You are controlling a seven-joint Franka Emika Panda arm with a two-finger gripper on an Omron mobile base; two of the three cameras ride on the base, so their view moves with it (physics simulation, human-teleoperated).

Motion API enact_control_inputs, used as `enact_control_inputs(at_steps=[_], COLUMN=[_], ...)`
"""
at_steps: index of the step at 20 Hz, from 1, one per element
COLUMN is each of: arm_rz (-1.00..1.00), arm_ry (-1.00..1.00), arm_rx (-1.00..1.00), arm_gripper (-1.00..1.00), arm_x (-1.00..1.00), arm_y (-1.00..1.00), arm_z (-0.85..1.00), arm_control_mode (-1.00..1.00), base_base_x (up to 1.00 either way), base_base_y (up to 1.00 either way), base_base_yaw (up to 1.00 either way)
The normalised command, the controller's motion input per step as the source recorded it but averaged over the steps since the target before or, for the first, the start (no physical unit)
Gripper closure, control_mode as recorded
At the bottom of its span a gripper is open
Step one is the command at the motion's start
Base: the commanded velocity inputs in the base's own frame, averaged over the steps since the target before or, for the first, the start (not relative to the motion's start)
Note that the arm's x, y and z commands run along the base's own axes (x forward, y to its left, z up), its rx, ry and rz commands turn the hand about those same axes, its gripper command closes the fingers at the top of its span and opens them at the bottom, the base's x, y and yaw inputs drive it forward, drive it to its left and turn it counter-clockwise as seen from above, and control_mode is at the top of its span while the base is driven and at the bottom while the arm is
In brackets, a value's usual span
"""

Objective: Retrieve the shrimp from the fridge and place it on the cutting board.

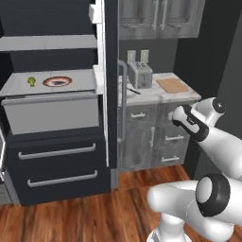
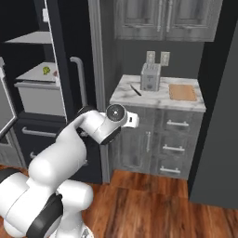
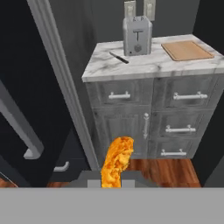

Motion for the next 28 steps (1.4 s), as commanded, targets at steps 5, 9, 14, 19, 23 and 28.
enact_control_inputs(at_steps=[5,9,14,19,23,28], arm_rz=[0.0,0.0,0.0,0.0,0.0,0.0], arm_ry=[0.0,0.0,0.0,0.0,0.0,0.0], arm_rx=[0.0,0.0,0.0,0.0,0.0,0.0], arm_gripper=[1.0,1.0,1.0,1.0,1.0,1.0], arm_x=[0.0,0.0,0.0,0.0,0.0,0.0], arm_y=[0.0,0.0,0.0,0.0,0.0,0.0], arm_z=[0.0,0.0,0.0,0.0,0.0,0.0], arm_control_mode=[1.0,1.0,1.0,1.0,1.0,1.0], base_base_x=[0.0,0.0,0.04,0.24,0.38,0.47], base_base_y=[-0.59,-0.52,-0.49,-0.35,-0.26,-0.2], base_base_yaw=[0.0,0.0,0.0,0.0,0.0,0.0])
